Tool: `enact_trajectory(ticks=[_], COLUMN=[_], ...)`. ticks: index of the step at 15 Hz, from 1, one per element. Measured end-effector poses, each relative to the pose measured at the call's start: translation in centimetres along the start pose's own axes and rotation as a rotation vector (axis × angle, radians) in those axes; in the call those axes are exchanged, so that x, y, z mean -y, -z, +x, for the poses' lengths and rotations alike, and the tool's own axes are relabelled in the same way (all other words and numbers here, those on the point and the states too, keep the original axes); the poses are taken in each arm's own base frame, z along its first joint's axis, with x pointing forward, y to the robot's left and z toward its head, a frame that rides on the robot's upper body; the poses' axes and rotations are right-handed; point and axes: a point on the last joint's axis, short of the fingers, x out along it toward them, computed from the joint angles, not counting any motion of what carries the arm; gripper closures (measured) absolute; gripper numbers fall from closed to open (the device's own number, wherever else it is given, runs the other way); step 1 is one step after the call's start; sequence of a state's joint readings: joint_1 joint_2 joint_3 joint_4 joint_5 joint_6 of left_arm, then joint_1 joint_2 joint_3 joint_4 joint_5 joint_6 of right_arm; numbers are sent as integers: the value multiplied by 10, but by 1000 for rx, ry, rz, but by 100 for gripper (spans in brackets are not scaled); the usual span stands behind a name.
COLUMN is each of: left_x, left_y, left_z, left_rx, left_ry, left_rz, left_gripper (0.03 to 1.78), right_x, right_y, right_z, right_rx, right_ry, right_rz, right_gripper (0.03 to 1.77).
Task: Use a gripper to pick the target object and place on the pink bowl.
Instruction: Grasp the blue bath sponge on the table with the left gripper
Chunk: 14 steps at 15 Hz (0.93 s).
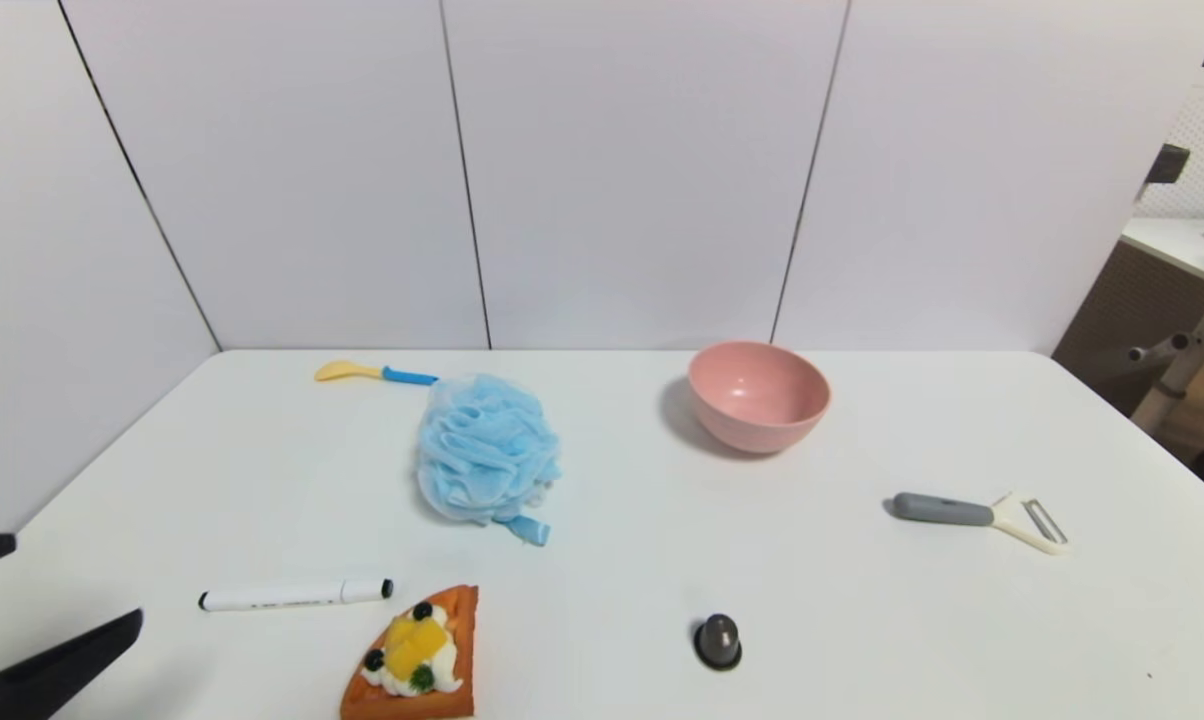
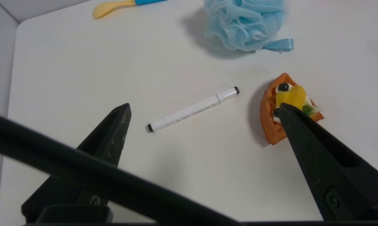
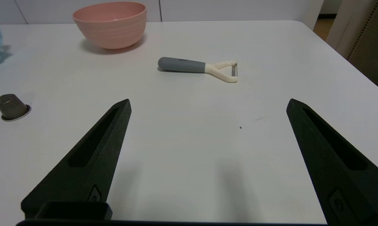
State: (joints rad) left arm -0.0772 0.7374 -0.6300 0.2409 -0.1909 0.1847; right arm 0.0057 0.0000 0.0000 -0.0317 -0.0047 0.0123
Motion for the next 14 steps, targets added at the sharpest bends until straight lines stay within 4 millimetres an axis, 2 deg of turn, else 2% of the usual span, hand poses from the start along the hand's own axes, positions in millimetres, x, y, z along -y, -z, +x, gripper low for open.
enact_trajectory(ticks=[4, 6, 10, 12, 14], left_x=[-9, -6, 14, 31, 48], left_y=[-51, -68, -83, -83, -78], left_z=[69, 114, 211, 256, 292], left_rx=[-111, -157, -213, -234, -259], left_ry=[127, 187, 292, 349, 398], left_rz=[66, 86, 124, 141, 154], left_gripper=[12, 12, 12, 12, 12], right_x=[0, 0, 0, 0, 0], right_y=[0, 0, 0, 0, 0], right_z=[0, 0, 0, 0, 0], right_rx=[0, 0, 0, 0, 0], right_ry=[0, 0, 0, 0, 0], right_rz=[0, 1, 1, 3, 3], right_gripper=[9, 9, 9, 9, 9])
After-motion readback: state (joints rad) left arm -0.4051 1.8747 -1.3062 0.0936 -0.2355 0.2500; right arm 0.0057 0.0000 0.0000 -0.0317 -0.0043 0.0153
